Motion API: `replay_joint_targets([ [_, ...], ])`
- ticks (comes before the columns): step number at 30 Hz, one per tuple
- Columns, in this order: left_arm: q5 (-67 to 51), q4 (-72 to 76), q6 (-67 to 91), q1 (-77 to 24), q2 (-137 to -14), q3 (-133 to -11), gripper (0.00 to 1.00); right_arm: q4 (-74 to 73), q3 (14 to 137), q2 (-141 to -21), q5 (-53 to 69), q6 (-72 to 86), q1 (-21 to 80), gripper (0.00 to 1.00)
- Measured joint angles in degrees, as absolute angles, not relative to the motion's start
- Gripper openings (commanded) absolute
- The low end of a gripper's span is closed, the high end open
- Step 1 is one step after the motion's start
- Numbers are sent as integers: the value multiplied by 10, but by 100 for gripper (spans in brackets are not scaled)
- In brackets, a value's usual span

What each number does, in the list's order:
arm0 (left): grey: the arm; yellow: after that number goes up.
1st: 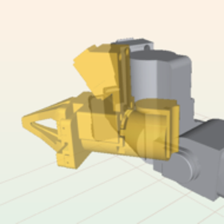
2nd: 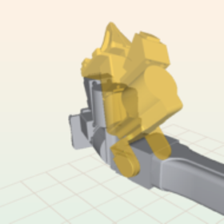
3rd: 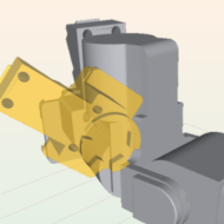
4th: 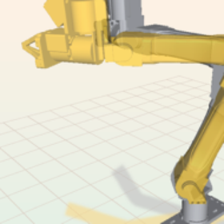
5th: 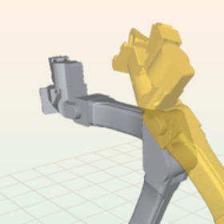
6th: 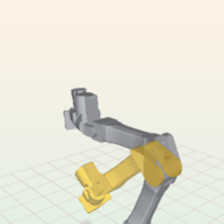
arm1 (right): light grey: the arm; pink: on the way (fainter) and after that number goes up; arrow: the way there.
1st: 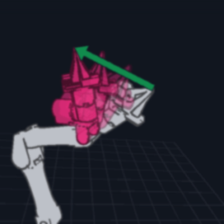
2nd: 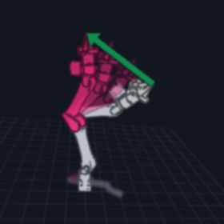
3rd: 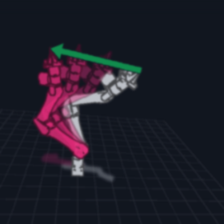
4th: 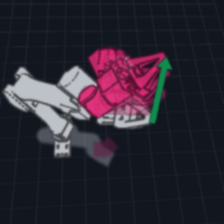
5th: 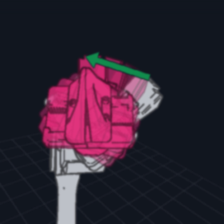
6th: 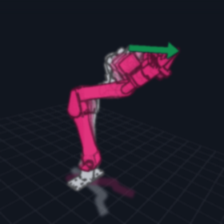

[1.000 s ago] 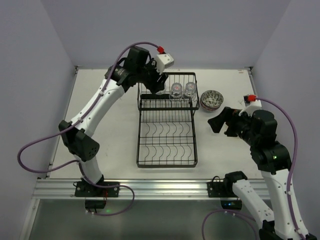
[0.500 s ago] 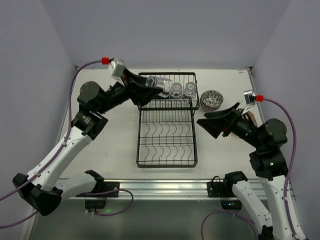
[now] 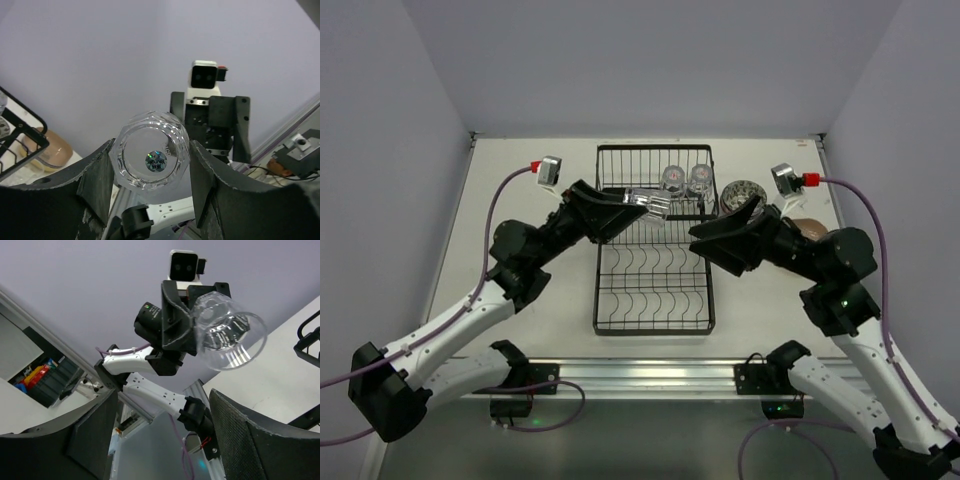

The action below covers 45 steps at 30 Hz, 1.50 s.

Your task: Unload the mixed dishes from the dish rack

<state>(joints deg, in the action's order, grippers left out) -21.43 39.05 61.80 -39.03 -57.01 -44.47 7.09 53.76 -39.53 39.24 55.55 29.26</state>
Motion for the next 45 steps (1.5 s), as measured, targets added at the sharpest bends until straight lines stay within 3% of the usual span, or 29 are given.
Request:
replay_joint_targets([
  [10, -177, 439, 667, -425, -570, -413, 0, 74, 562, -479, 349, 526, 354, 60],
  [15, -168, 450, 674, -431, -571, -409, 0, 83, 574, -506, 334, 510, 373, 36],
  [20, -161, 458, 684, -433, -571, -394, 0, 87, 580, -533, 322, 498, 383, 33],
  [23, -157, 458, 685, -433, -571, -386, 0, 87, 584, -544, 319, 489, 388, 13],
  [24, -155, 458, 685, -433, -571, -385, 0, 88, 585, -546, 318, 487, 389, 0],
  [26, -150, 459, 685, -433, -570, -382, 1, 91, 586, -547, 312, 487, 390, 0],
  [27, -148, 458, 685, -433, -569, -382, 31, 91, 586, -546, 310, 486, 390, 0],
  [29, -146, 452, 681, -433, -565, -382, 64, 87, 586, -542, 304, 482, 392, 0],
  [30, -143, 443, 677, -434, -561, -382, 99, 79, 586, -538, 296, 479, 394, 0],
  [35, -98, 357, 627, -437, -510, -392, 100, -18, 592, -480, 225, 434, 393, 0],
  [45, 87, 21, 390, -437, -387, -532, 100, -435, 743, -415, -92, 323, 347, 0],
])
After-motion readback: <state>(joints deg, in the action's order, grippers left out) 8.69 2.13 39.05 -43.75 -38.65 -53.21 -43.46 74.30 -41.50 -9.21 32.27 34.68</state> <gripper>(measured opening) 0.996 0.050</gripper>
